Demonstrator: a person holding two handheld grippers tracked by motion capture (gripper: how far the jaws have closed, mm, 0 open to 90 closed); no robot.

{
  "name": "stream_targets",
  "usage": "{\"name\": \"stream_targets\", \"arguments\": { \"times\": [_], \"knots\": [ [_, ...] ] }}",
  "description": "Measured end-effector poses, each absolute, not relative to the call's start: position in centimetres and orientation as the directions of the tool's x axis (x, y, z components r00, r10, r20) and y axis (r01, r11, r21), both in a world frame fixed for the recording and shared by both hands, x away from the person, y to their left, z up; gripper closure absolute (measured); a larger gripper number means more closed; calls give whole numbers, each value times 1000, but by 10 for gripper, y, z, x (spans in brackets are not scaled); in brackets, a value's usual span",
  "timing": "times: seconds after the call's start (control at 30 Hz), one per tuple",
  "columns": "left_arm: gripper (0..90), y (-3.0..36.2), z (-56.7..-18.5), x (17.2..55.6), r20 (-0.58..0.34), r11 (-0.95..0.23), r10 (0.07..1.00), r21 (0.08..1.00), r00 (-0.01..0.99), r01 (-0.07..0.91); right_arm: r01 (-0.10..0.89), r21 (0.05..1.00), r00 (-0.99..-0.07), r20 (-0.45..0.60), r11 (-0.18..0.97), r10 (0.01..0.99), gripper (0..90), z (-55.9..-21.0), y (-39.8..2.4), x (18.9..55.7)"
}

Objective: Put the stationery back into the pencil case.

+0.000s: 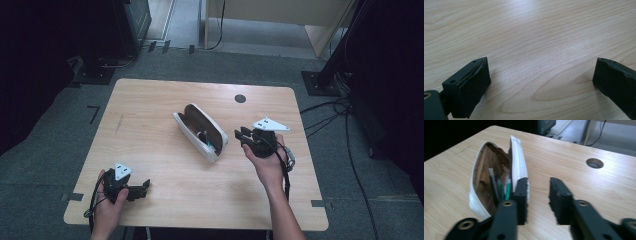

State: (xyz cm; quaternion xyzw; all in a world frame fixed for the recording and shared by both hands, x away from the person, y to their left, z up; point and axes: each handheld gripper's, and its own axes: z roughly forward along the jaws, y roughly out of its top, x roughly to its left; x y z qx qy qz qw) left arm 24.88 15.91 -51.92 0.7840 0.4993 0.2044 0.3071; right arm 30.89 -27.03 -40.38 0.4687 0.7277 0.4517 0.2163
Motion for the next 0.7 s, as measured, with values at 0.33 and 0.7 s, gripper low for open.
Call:
{"name": "stream_targets", "arguments": {
  "times": [0.33,0.7],
  "knots": [
    [11,159,-519,249,13,-313,908,685,418,658,523,838,-416,91,156,905,342,-415,-286,295],
    [11,159,-519,249,14,-314,908,684,419,658,552,817,-364,59,165,929,0,-436,-298,280]
  ]
}}
